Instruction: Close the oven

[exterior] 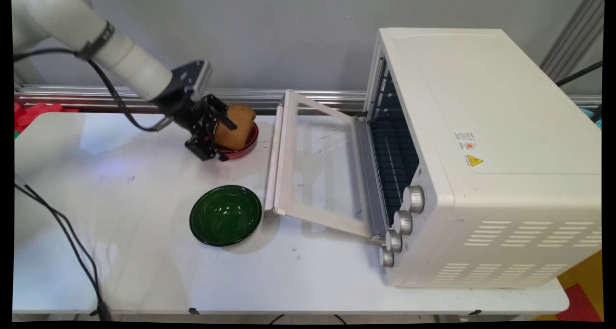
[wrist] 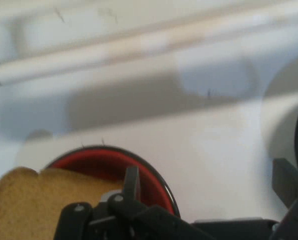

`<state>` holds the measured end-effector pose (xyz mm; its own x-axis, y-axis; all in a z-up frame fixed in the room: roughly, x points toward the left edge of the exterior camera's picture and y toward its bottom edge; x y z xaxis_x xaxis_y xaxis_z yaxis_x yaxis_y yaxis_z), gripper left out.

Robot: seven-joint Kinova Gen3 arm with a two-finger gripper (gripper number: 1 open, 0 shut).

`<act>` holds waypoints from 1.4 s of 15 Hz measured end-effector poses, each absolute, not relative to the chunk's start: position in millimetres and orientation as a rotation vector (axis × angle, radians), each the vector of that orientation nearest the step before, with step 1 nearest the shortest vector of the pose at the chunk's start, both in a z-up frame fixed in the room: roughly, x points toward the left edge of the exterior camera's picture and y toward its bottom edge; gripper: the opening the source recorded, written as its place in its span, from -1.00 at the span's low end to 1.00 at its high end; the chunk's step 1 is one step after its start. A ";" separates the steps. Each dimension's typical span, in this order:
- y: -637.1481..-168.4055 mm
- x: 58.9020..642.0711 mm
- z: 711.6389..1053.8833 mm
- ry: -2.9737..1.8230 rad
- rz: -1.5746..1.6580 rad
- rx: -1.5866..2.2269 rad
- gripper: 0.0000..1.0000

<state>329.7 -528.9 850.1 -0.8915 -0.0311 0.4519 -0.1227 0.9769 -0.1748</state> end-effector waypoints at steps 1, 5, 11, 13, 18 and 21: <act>-533.0 331.1 857.7 -2.629 0.246 0.135 1.00; -544.5 338.9 867.7 -2.544 0.132 0.186 1.00; -556.0 350.5 862.9 -2.478 0.018 0.217 -1.00; -558.6 353.2 860.8 -2.463 -0.010 0.225 -1.00; -563.1 358.0 851.0 -2.438 -0.066 0.242 -1.00; -567.2 355.6 838.6 -2.419 -0.074 0.241 -1.00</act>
